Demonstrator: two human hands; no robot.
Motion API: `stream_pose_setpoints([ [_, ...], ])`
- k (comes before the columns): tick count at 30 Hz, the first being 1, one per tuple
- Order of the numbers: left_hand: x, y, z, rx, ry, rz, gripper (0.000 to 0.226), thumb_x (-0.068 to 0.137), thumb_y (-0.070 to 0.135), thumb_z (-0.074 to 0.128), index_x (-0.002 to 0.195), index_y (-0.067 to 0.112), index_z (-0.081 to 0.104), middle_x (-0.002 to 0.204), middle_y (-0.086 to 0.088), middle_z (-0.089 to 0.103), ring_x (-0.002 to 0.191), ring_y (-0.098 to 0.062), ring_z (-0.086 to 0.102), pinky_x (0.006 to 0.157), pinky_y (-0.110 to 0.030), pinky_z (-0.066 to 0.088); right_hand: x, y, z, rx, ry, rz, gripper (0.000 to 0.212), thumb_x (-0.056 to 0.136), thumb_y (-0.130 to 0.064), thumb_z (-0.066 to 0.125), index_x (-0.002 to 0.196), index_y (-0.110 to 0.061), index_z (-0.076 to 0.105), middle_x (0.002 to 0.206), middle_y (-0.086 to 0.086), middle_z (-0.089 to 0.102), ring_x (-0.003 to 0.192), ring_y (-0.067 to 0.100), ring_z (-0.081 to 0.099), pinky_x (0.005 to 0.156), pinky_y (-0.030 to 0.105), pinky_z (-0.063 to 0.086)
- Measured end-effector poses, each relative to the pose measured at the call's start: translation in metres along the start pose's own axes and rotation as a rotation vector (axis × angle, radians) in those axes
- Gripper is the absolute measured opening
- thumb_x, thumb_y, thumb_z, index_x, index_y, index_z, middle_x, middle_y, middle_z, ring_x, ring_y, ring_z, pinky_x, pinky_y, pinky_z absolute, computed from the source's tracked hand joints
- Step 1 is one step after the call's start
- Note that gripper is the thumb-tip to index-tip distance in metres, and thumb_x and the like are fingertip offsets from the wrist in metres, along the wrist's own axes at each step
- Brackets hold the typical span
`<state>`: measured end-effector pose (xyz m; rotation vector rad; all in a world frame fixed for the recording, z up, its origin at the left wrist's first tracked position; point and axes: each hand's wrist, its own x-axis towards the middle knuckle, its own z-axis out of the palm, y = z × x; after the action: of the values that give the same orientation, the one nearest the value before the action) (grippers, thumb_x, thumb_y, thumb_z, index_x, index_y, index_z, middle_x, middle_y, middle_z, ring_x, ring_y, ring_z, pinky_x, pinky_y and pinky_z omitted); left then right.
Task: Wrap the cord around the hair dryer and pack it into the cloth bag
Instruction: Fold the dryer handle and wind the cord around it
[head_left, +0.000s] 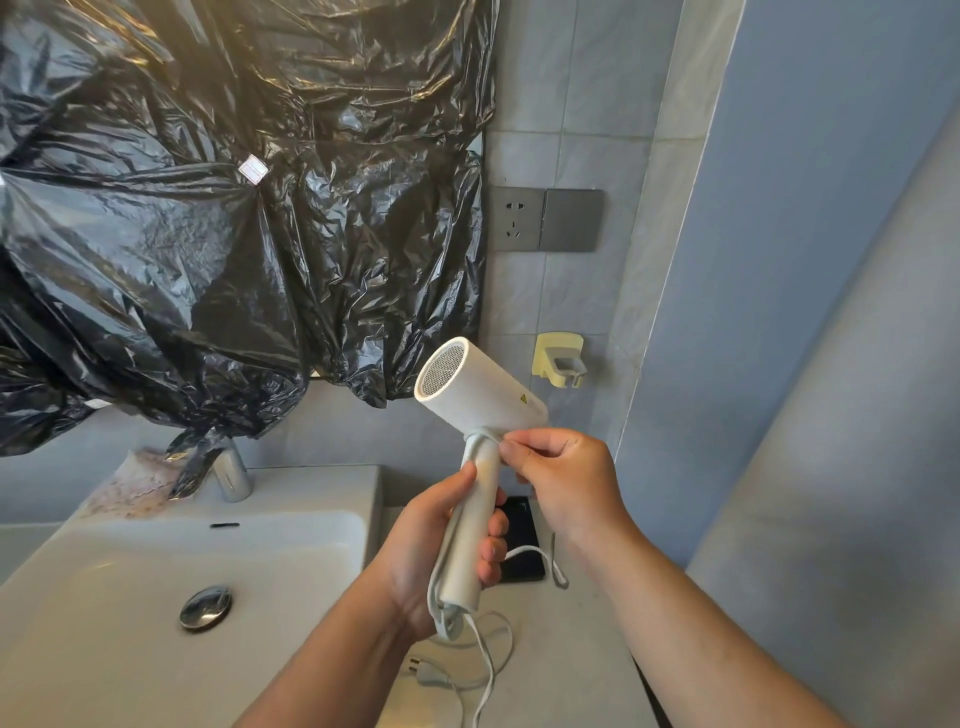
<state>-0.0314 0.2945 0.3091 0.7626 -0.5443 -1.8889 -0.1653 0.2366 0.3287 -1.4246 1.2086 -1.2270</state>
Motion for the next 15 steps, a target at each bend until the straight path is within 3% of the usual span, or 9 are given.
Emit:
stream_pose_setpoints([
  [3,0.001,-0.002,-0.001,-0.090,-0.075,-0.017,0.040,0.075,0.039,0.066,0.093,0.005,0.057,0.062,-0.008,0.048,0.041,-0.016,0.047,0.034,-0.021,0.041,0.000,-0.001,0.001,0.001,0.046,0.033,0.011,0.076,-0.031,0.080,0.070,-0.024,0.074,0.064,-0.009,0.072,0.062,0.004,0.064,0.065,0.025,0.054],
  [7,0.003,-0.001,-0.004,-0.150,-0.215,-0.039,0.051,0.061,0.030,0.091,0.093,0.003,0.061,0.064,-0.010,0.050,0.043,-0.019,0.050,0.037,-0.023,0.043,0.001,0.004,0.000,-0.033,0.063,0.137,0.037,0.072,-0.049,0.077,0.065,-0.013,0.070,0.058,-0.001,0.068,0.060,0.014,0.061,0.063,0.031,0.052],
  [11,0.001,-0.002,-0.004,-0.161,-0.290,-0.075,0.051,0.061,0.029,0.091,0.092,0.000,0.064,0.064,-0.011,0.050,0.043,-0.020,0.051,0.038,-0.024,0.045,0.003,0.010,-0.005,0.022,-0.048,0.208,0.038,0.077,-0.048,0.073,0.063,-0.013,0.067,0.046,-0.011,0.055,0.059,0.013,0.047,0.061,0.028,0.038],
  [15,0.001,-0.004,-0.004,-0.201,-0.330,-0.112,0.048,0.067,0.030,0.088,0.093,0.000,0.062,0.064,-0.011,0.051,0.044,-0.020,0.052,0.039,-0.026,0.047,0.007,0.013,-0.014,0.120,-0.189,0.251,0.043,0.070,-0.054,0.070,0.069,-0.010,0.067,0.046,-0.005,0.042,0.055,0.015,0.036,0.055,0.027,0.030],
])
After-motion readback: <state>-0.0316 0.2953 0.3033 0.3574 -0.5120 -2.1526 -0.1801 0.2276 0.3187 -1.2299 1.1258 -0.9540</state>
